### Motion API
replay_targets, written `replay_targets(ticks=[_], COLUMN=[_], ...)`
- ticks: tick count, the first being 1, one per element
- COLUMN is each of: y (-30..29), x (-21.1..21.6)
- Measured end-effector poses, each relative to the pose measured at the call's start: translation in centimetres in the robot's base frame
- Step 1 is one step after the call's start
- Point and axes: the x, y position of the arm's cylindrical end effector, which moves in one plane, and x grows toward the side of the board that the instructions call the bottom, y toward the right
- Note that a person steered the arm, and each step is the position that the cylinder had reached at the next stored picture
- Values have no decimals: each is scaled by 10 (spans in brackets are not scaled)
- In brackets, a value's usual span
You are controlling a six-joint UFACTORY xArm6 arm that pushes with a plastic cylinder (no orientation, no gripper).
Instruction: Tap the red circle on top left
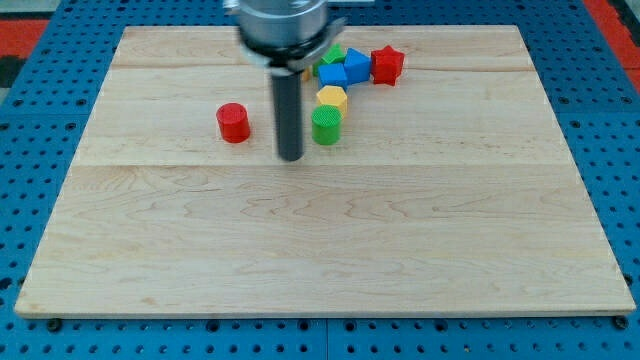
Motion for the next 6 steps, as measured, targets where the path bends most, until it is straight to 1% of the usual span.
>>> replay_targets(ticks=[1, 2, 3, 4, 5, 6], y=[-100, -152, -141, -110, -84, -64], x=[17, -9, -42, -64, -82, -83])
